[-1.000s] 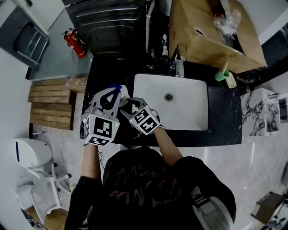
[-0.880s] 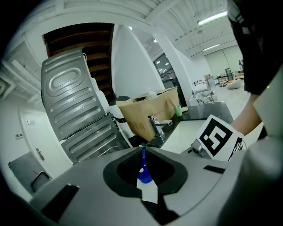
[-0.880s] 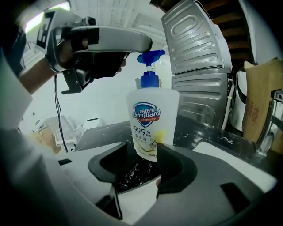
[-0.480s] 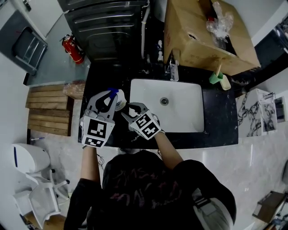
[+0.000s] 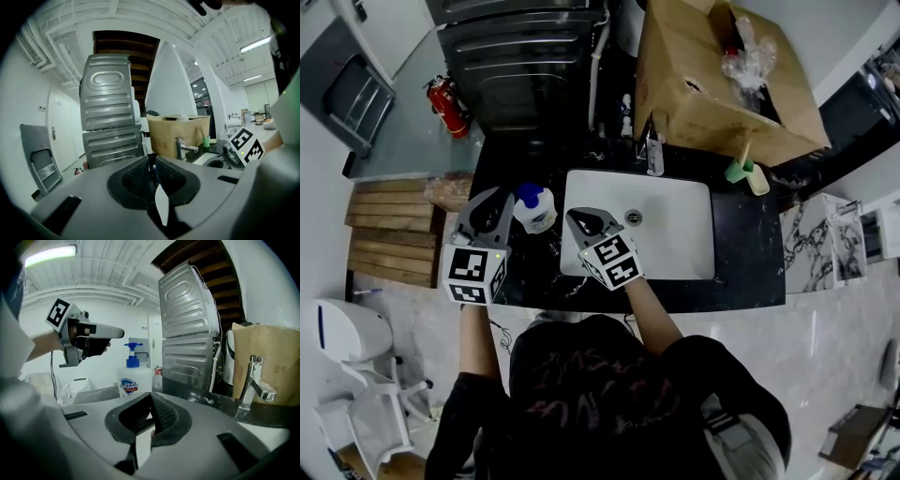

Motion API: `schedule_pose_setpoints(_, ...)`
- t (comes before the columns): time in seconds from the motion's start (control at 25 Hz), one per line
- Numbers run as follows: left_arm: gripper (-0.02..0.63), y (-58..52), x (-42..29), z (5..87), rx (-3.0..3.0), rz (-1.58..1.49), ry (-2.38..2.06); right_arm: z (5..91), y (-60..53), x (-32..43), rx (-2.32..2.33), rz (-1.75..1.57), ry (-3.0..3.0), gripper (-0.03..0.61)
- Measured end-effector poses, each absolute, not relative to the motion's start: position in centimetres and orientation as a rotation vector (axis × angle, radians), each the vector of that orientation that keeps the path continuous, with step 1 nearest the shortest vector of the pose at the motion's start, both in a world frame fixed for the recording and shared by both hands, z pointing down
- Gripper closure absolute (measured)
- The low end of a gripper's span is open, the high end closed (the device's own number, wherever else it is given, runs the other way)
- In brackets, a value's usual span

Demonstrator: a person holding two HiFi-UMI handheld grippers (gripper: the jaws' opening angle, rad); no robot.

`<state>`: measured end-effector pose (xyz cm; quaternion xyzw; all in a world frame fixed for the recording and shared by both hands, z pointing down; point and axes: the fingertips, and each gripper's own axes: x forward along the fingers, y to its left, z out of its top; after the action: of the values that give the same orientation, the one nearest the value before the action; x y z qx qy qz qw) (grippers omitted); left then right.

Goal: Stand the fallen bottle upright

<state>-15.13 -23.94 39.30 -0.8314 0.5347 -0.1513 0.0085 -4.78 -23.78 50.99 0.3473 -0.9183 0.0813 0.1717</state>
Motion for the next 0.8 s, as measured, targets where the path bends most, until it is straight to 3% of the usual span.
schedule_pose_setpoints(0.28,0.595,-23.6,-18.1,40.2,-2.555,-0.377,1.845,48.4,-24.4,-3.3,1.076,0.188,-2.638,0.563)
schedule_pose_setpoints(0.8,0.597,-22.3,-19.6,41.9,-2.508,-0.276,1.998,45.0,-26.3,-0.8,1.210,0.102,-2.668,0.565)
